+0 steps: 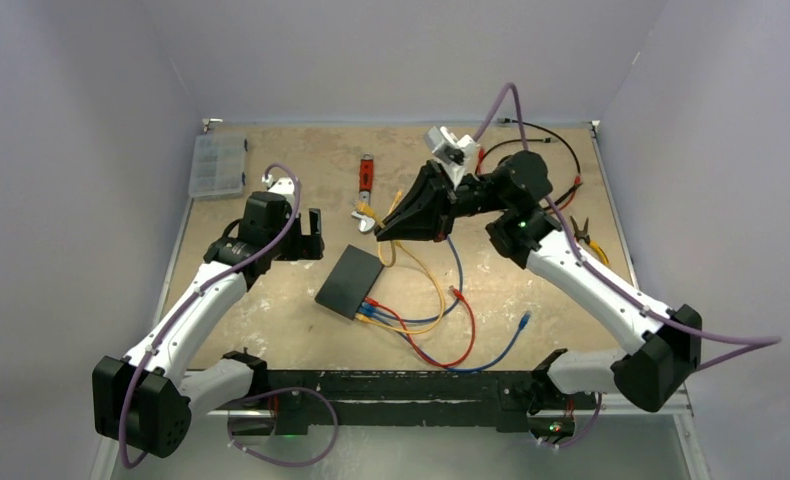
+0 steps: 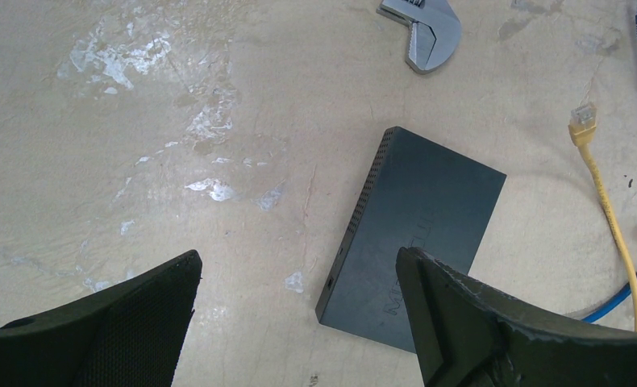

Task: Pull the plug from the switch port
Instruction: Place the connector at the center of the board.

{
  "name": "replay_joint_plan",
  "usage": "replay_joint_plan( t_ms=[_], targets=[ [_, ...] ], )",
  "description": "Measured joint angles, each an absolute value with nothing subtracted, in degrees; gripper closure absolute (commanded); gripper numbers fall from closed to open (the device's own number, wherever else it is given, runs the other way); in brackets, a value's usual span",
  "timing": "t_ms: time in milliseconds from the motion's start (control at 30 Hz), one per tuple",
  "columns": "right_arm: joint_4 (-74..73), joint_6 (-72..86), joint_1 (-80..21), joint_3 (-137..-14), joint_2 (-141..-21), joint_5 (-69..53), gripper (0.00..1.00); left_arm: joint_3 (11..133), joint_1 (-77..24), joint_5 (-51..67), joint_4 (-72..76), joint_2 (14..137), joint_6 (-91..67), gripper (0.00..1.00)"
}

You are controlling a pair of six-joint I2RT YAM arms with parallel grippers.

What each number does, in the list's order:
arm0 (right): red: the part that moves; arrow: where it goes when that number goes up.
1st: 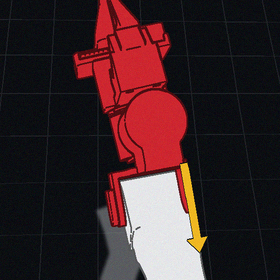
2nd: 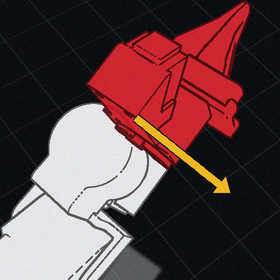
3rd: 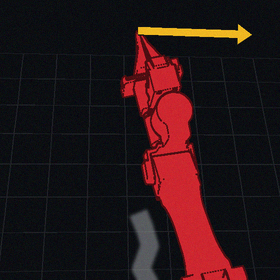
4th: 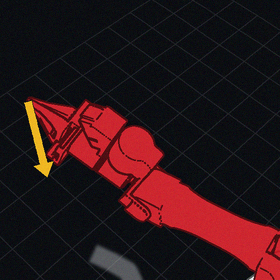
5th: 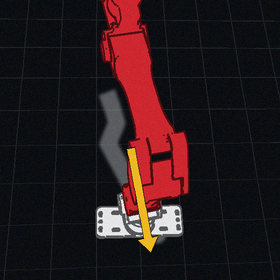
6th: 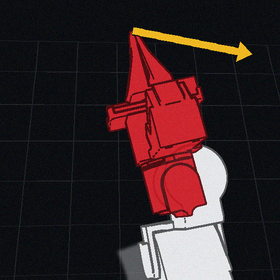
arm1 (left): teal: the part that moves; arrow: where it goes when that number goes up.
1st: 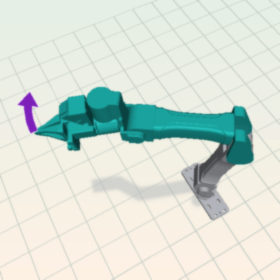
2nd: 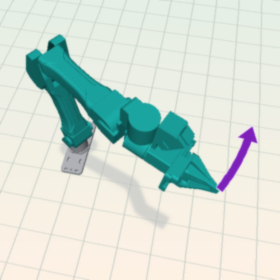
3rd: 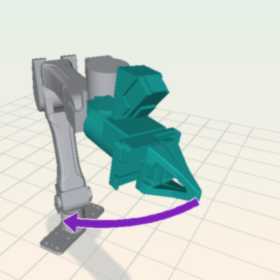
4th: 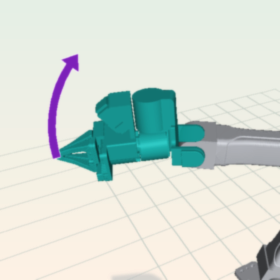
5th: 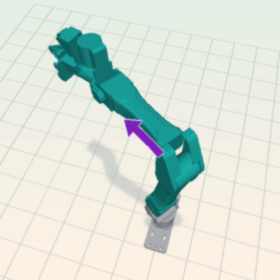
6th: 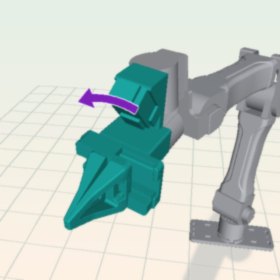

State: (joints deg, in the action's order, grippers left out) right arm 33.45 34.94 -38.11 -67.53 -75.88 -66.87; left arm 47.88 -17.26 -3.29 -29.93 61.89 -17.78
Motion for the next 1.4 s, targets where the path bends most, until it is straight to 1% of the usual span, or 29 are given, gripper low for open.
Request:
replay_joint_plan(
  t_ms=[133,267,567,733,867,1067,1200,1400],
  targets=[
    [27.2,30.0,-37.5,-71.2,-73.0,-63.5,1.0,47.9,-17.3,-3.3,-29.9,61.9,-17.8,0.08],
    [17.2,23.2,-35.3,-75.2,-72.3,-56.1,1.0,47.9,-17.3,-3.3,-29.9,61.9,-17.8,0.08],
    [2.9,15.9,-23.7,-75.5,-73.4,-42.9,1.0,47.9,-17.3,-3.2,-29.9,61.9,-17.8,0.08],
    [-1.1,14.5,-17.9,-75.5,-75.2,-37.7,1.0,47.9,-17.3,-3.2,-29.9,61.9,-17.8,0.08],
    [-3.7,13.8,-15.0,-75.6,-78.5,-30.1,1.0,47.9,-17.3,-3.2,-30.0,61.9,-17.8,0.08],
    [-7.4,12.9,-13.1,-78.4,-85.7,-20.2,1.0,47.9,-17.3,-3.2,-30.0,61.9,-17.8,0.08],
    [-7.9,12.5,-12.5,-79.2,-88.1,-14.0,1.0,47.9,-17.3,-3.2,-30.0,61.9,-17.8,0.08],
    [-8.4,11.8,-11.9,-85.3,-92.9,-8.1,1.0,47.9,-17.3,-3.2,-29.9,61.9,-17.8,0.08]
  ],
)
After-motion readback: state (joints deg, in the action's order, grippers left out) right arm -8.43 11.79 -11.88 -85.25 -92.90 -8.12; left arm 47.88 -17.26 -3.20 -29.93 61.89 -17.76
